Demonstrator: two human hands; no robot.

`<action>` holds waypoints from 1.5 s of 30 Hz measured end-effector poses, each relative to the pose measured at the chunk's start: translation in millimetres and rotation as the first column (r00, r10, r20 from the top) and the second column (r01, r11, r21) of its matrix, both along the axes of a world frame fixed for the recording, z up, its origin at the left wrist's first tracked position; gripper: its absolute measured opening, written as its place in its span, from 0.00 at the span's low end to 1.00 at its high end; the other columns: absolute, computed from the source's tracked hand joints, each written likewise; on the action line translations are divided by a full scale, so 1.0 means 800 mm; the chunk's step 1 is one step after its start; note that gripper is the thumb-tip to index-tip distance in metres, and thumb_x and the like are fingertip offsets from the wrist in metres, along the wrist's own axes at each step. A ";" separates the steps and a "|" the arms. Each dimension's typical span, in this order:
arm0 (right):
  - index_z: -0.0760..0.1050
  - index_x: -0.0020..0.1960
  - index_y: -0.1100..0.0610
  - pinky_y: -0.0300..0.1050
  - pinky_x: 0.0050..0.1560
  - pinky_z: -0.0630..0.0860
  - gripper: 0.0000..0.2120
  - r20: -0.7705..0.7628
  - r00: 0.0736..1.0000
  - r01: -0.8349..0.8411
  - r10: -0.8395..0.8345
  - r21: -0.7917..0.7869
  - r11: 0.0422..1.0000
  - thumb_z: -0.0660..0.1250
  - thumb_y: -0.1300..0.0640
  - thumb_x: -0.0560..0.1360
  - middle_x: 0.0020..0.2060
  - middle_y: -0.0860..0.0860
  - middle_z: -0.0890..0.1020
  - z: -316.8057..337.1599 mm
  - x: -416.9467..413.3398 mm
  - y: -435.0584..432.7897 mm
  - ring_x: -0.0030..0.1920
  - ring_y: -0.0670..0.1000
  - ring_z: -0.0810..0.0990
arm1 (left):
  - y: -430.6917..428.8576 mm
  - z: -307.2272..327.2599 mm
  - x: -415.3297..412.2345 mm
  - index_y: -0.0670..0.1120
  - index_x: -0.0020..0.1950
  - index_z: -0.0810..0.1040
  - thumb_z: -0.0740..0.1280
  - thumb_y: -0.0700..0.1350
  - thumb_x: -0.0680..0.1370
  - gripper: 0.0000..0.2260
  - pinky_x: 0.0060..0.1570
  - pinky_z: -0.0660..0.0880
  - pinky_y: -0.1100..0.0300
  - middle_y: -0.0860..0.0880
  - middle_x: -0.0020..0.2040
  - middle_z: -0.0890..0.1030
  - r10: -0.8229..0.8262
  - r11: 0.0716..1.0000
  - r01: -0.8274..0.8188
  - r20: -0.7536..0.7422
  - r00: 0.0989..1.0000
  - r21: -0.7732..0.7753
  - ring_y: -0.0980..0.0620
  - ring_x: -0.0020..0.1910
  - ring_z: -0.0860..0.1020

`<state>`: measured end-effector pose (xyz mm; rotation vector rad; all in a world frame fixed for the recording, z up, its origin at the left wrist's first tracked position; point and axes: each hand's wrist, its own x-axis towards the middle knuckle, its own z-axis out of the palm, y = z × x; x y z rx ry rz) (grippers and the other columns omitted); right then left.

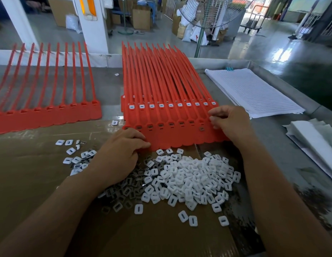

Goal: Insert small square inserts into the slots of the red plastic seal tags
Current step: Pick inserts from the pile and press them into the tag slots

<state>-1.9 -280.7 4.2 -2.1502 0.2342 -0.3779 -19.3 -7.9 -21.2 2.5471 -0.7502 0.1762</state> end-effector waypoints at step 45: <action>0.82 0.49 0.55 0.37 0.50 0.71 0.08 -0.027 1.000 -0.007 0.000 -0.252 0.968 0.71 0.62 0.71 0.41 0.44 0.78 -0.016 0.015 0.014 0.46 0.44 0.76 | 0.000 0.000 0.002 0.51 0.61 0.77 0.59 0.34 0.74 0.20 0.62 0.53 0.66 0.56 0.61 0.71 0.007 1.000 -0.008 -0.024 1.000 -0.009 0.58 0.63 0.63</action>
